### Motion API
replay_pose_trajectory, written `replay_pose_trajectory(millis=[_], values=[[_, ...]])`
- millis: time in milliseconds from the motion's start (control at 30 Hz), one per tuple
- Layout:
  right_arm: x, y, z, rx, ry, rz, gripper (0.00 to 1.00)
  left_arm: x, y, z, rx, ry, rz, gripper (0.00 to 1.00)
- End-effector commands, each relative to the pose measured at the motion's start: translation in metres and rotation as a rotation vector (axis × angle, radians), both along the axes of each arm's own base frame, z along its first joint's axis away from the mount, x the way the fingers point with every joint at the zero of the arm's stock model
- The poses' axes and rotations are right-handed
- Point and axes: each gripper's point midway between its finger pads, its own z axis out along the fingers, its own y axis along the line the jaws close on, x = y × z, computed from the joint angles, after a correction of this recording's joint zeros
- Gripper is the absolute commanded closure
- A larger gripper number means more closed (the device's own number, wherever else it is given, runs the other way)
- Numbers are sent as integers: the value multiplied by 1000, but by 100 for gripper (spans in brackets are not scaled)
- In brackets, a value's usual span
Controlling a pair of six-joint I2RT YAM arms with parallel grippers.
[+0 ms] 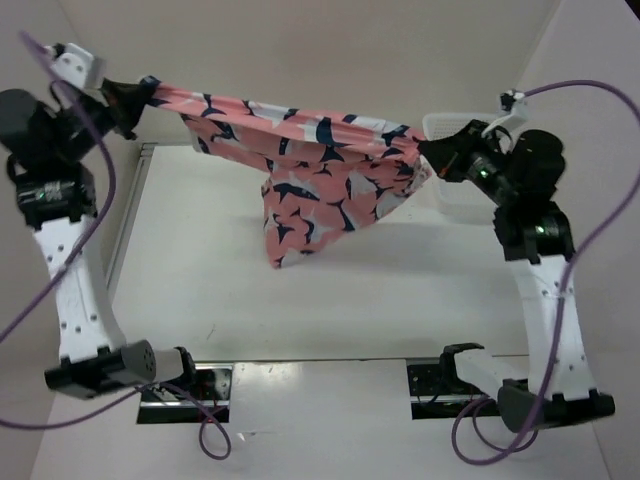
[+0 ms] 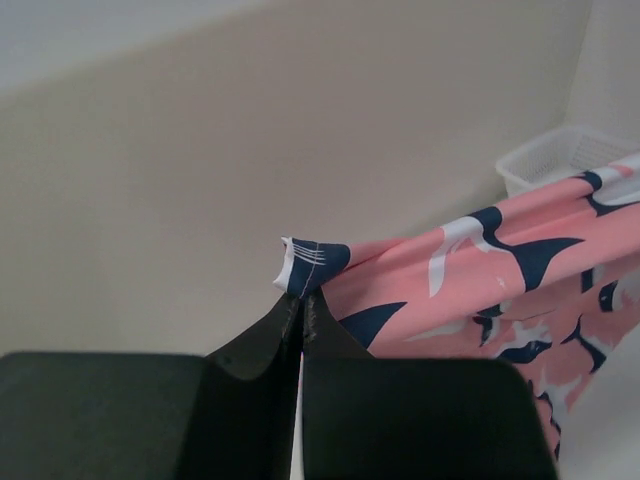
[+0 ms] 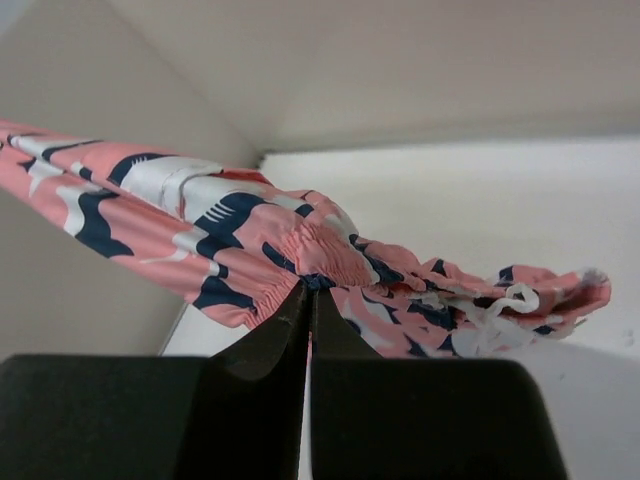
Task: Fold and stack the shorts
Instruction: Fold the shorts
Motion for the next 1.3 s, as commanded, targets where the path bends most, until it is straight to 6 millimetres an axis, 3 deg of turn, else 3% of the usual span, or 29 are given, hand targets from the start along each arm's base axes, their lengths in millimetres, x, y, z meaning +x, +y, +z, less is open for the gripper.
replay_pose_trajectory(millis=[0, 33, 100, 133, 200, 333, 467, 500, 567, 600, 633, 667, 733, 767, 833, 867, 900, 933, 967, 1033, 1067, 1133, 1167, 1233, 1267], values=[[-47, -13, 29, -106, -55, -4, 100, -67, 11, 86, 121, -262, 114, 100], [-61, -10, 48, -110, -90, 25, 100, -77, 6, 97, 131, -281, 104, 100], [-81, -3, 64, -106, -120, 59, 100, -101, -5, 116, 142, -310, 104, 100], [-96, -1, 84, -103, -174, 67, 100, -121, -14, 138, 164, -367, 104, 100], [-110, 7, 99, -85, -206, 101, 100, -134, -16, 147, 178, -409, 122, 100], [-124, 9, 109, -61, -234, 114, 100, -137, -17, 145, 178, -411, 125, 100], [-122, 8, 97, -48, -197, 95, 100, -137, -17, 143, 175, -403, 125, 100], [-117, 7, 82, -43, -155, 84, 100, -130, -14, 140, 170, -390, 125, 100], [-112, 2, 72, -23, -144, 43, 100, -120, -9, 134, 161, -365, 125, 100], [-99, -1, 43, -35, -73, 14, 100, -109, -4, 126, 150, -338, 125, 100], [-94, -3, 33, -20, -45, -10, 100, -94, 3, 112, 136, -300, 125, 100], [-79, -4, 6, -23, 13, -35, 100, -88, 5, 105, 130, -284, 125, 100], [-62, -10, -19, -8, 71, -84, 100, -65, 15, 86, 112, -236, 125, 100], [-43, -13, -47, -19, 125, -108, 100, -49, 23, 63, 92, -182, 124, 100], [-20, -26, -79, 6, 209, -176, 100, -22, 35, 34, 69, -123, 124, 100], [-1, -32, -109, 9, 264, -200, 100, -6, 40, 9, 44, -65, 129, 100], [8, -41, -124, 17, 291, -238, 100, 10, 47, -11, 28, -21, 129, 100], [17, -59, -147, 29, 336, -296, 100, 21, 49, -26, 15, 9, 131, 100], [28, -65, -168, 46, 390, -307, 100, 31, 46, -40, 4, 35, 123, 100], [44, -80, -187, 43, 409, -358, 100, 58, 50, -86, -31, 144, 130, 100], [54, -88, -205, 36, 444, -402, 100, 74, 44, -106, -38, 174, 113, 100], [63, -98, -221, 26, 476, -444, 100, 92, 38, -131, -49, 224, 105, 100], [74, -103, -233, 37, 497, -458, 100, 106, 29, -155, -56, 271, 85, 100], [84, -99, -243, 55, 527, -436, 100, 120, 26, -179, -61, 314, 96, 100], [88, -94, -250, 57, 548, -426, 100, 132, 30, -204, -70, 365, 108, 100]])
